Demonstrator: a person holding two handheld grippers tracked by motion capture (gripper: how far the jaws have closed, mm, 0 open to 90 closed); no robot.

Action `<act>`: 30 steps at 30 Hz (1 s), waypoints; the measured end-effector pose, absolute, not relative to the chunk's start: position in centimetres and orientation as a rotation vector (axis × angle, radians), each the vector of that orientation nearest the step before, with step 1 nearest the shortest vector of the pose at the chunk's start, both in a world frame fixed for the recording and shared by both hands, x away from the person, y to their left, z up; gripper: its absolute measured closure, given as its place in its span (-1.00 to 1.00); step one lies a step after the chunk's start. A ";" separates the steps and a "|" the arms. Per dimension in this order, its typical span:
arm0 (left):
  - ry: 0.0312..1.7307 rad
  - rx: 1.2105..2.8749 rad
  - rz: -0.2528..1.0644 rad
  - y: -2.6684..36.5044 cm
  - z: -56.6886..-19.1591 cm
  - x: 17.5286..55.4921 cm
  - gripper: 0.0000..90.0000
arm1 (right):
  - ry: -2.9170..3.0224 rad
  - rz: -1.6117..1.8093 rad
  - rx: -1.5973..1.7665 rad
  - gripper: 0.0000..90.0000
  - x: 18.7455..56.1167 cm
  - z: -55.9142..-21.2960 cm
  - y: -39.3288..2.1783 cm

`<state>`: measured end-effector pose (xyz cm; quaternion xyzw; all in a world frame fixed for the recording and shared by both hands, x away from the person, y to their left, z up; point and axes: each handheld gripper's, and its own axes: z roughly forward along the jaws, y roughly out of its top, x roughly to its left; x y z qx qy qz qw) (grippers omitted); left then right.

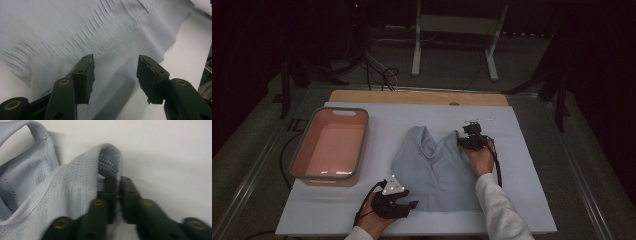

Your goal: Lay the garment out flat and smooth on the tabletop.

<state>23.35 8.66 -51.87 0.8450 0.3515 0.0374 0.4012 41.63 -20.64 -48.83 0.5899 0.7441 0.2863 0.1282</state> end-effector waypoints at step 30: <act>0.914 2.123 0.056 9.0 -52.1 23.6 0.23 | 2.061 0.885 1.493 0.27 42.6 -42.4 -24.4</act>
